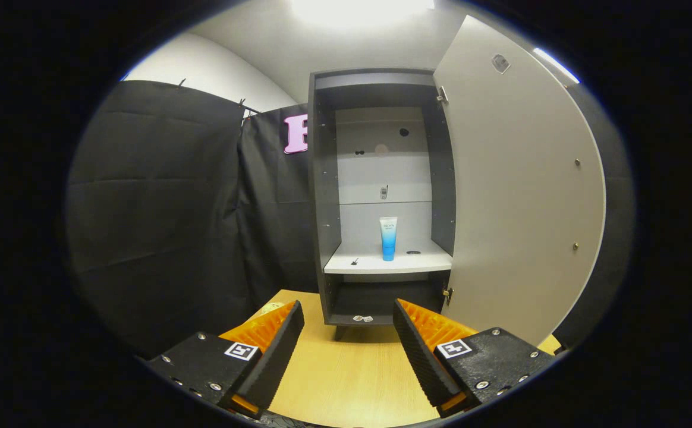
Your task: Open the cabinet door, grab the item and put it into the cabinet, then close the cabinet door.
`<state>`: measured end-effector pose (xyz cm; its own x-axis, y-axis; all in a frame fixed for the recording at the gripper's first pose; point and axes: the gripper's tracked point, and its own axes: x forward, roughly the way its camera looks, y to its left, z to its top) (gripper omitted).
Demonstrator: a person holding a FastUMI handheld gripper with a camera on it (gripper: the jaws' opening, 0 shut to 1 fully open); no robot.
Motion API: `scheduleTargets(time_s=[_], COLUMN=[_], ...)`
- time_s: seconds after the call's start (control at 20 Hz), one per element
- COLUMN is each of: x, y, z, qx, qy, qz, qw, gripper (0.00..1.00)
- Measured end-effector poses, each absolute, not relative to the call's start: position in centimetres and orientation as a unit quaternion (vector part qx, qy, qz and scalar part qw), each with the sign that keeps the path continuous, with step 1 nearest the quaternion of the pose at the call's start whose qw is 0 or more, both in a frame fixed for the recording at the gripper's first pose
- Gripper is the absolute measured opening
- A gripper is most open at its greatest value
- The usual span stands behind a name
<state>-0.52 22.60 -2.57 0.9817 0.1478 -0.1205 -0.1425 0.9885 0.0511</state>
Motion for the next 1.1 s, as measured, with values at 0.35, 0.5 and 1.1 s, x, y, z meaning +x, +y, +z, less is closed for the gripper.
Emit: scheduleTargets(time_s=[0.35,0.5,1.1], x=[-5.4,-8.0,-1.4], y=[14.5,7.2,-11.3], z=[-1.4,-0.3,-0.8], qx=[0.006,0.004,0.04], qy=[0.052,0.032,0.035], qz=[0.109,0.084,0.006], qw=[0.993,0.996,0.999], gripper=[0.94,0.94,0.94])
